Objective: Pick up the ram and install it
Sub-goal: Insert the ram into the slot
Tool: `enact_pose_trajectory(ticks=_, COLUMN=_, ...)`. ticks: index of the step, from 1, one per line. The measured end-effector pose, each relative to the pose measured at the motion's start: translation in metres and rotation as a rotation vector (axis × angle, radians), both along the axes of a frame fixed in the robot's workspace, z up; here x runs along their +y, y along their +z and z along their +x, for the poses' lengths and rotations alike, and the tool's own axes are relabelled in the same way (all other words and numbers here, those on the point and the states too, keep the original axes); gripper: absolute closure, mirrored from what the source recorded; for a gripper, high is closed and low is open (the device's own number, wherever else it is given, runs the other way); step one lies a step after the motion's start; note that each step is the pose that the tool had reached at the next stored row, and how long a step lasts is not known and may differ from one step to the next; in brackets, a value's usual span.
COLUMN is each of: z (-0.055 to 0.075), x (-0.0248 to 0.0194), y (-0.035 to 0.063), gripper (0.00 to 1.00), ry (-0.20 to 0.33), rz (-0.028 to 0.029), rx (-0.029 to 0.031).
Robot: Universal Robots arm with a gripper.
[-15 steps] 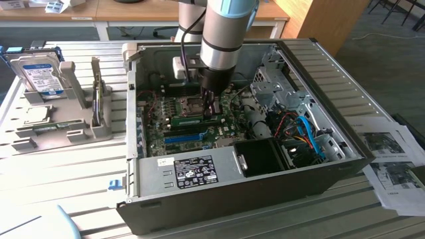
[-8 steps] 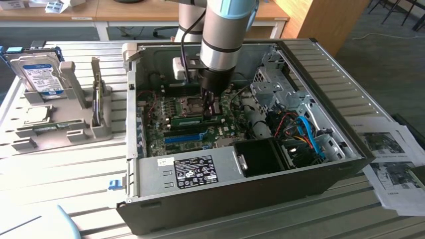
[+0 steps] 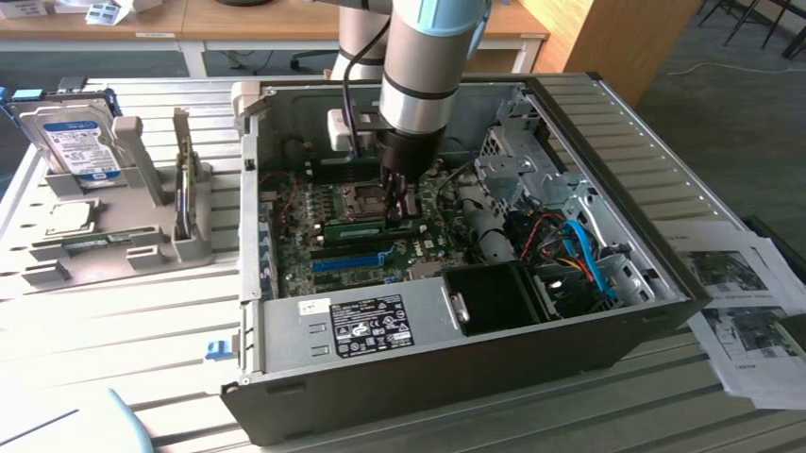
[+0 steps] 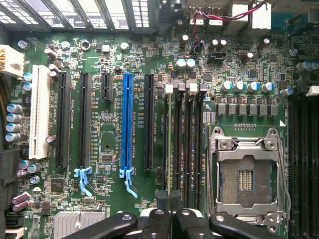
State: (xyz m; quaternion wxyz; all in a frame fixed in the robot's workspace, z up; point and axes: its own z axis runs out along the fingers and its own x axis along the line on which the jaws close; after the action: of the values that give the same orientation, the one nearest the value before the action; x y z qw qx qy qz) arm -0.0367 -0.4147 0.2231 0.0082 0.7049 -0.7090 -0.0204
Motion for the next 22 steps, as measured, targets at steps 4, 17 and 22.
enact_pose_trajectory(ticks=4, z=0.0, x=0.0, y=-0.0001, gripper=0.82, ry=0.0, rz=0.0001, rx=0.0003)
enact_pose_trajectory(ticks=17, z=-0.0001, x=0.0, y=0.0015, gripper=0.82, ry=0.0, rz=-0.0003, rx=0.0005)
enact_pose_trajectory(ticks=22, z=-0.0001, x=0.0, y=0.0049, gripper=0.82, ry=0.0, rz=-0.0002, rx=0.0004)
